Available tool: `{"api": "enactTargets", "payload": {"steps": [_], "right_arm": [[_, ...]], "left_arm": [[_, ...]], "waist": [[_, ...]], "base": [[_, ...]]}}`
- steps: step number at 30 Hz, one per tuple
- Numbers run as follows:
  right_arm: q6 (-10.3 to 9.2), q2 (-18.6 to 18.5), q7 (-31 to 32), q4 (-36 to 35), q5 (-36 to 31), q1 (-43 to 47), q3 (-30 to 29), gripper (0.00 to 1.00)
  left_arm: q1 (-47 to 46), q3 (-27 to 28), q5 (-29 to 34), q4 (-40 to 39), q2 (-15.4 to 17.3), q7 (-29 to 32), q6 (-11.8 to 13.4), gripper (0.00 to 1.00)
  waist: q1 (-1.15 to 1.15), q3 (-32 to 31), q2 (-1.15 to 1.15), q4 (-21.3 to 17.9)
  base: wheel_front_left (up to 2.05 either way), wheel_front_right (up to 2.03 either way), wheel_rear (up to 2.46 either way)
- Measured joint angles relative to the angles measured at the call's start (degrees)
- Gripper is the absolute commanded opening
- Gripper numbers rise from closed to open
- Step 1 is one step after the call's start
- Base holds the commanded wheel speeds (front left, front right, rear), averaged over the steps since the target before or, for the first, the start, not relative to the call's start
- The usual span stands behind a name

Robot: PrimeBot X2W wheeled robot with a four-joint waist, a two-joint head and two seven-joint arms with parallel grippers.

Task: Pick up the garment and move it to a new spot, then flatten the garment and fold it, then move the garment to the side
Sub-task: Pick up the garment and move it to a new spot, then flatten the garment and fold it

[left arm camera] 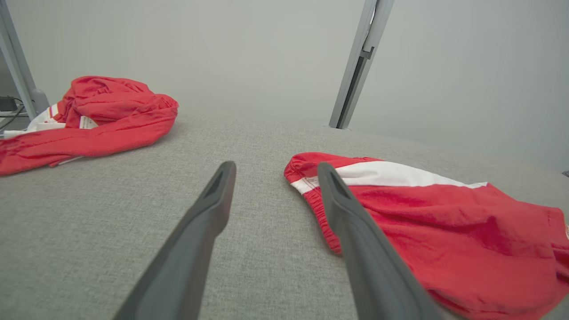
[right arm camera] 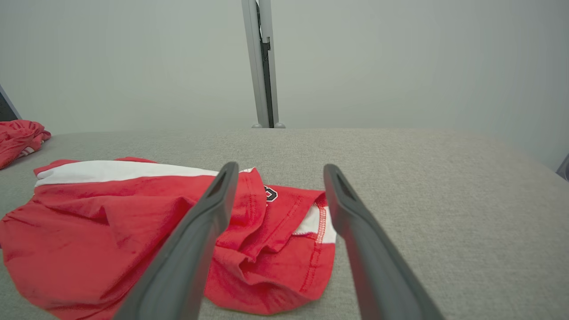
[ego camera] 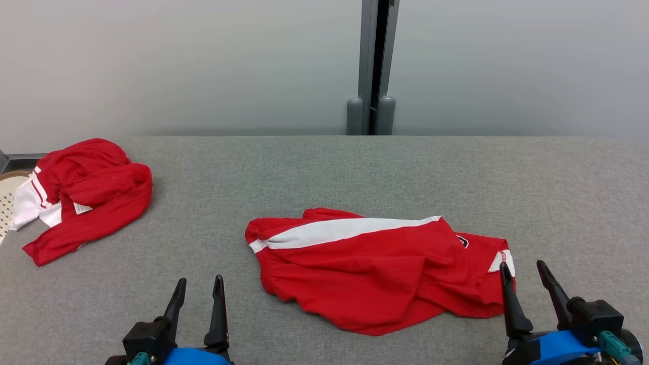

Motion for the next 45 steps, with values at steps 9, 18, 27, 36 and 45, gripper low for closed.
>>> {"api": "enactTargets", "payload": {"steps": [9,18,27,36,45], "right_arm": [[0.0,0.0,0.0,0.57,-0.01,0.13,0.7,1.0],[0.0,0.0,0.0,1.11,-0.05,0.12,1.0,1.0],[0.0,-0.01,0.0,3.1,-2.37,-2.42,2.19,1.0],[0.0,-0.03,7.22,12.56,-11.0,-19.42,-2.15,1.0],[0.0,-1.63,19.81,21.94,-15.08,-29.72,-5.19,1.0]], "left_arm": [[0.85,1.54,1.55,0.14,-1.14,0.01,-1.07,1.0],[0.87,2.07,2.49,0.79,-1.57,0.01,-1.85,1.0],[0.72,2.22,3.24,1.07,-1.74,0.0,-2.11,1.0],[-1.98,1.59,4.1,0.2,-1.89,0.0,-2.44,1.0],[-4.13,-0.14,2.96,-0.53,-1.91,0.0,-2.04,1.0]], "waist": [[0.0,-0.15,0.0,0.13],[0.0,0.05,0.0,0.29],[0.0,1.35,0.0,0.56],[0.0,5.58,0.0,2.51],[0.01,9.56,0.0,5.97]], "base": [[0.0,0.0,0.0],[0.0,0.0,0.0],[0.0,0.0,0.0],[0.0,0.0,0.0],[0.0,0.0,0.0]]}}
